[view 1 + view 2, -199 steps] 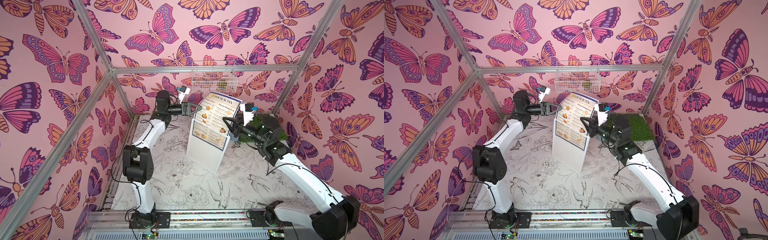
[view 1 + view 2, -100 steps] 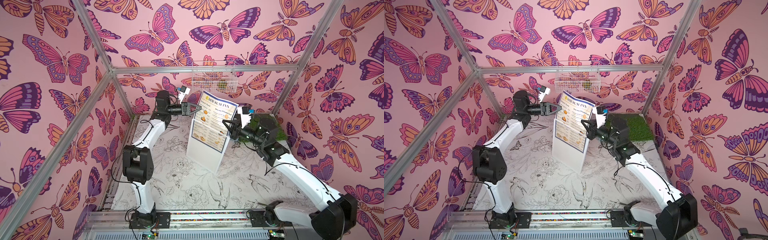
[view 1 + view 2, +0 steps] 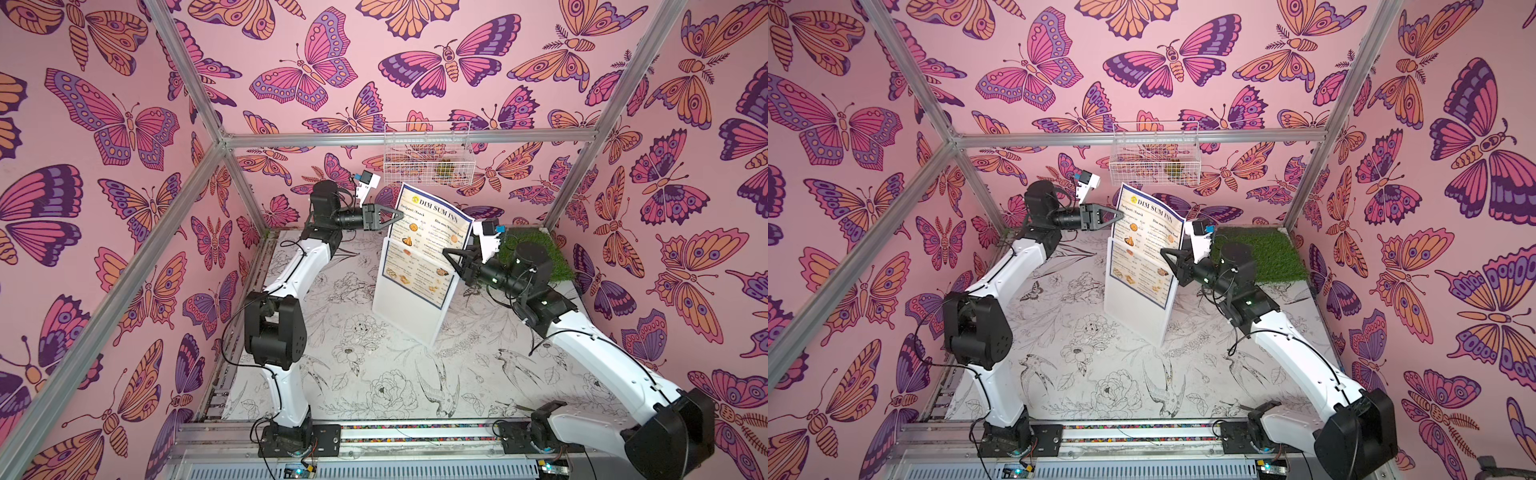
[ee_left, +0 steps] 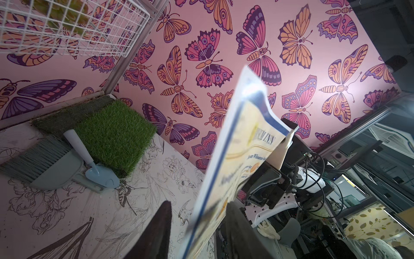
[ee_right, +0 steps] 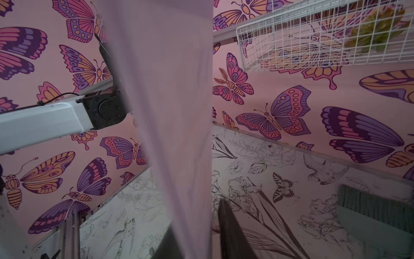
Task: Insert the menus into the narrow rack
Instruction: Insert the menu into the narrow rack.
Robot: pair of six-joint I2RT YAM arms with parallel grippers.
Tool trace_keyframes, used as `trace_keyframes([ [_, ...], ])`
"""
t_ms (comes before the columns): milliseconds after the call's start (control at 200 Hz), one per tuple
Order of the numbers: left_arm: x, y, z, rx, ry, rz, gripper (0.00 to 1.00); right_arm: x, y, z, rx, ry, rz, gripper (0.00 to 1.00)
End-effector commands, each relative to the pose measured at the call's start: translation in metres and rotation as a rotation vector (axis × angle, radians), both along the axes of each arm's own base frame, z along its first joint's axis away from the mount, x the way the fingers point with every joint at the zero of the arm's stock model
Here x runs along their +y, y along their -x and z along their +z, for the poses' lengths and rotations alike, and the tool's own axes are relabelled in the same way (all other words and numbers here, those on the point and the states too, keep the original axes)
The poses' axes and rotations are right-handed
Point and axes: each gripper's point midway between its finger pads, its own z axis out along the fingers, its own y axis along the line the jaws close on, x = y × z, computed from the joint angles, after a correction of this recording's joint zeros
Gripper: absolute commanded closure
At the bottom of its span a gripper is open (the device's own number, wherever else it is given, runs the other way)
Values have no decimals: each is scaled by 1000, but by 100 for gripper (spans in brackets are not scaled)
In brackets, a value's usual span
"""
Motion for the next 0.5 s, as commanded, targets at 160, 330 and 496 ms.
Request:
trace_keyframes([
  [160,2,11,15,-44,14,-7,58,-5,1,40,-95,-14,-22,62],
  [330,2,12,17,-46,17,-12,59,-2,-2,52,-117,-18,-16,74],
  [496,3,10,16,-41,18,-4,59,2,0,41,-96,4,19,94],
])
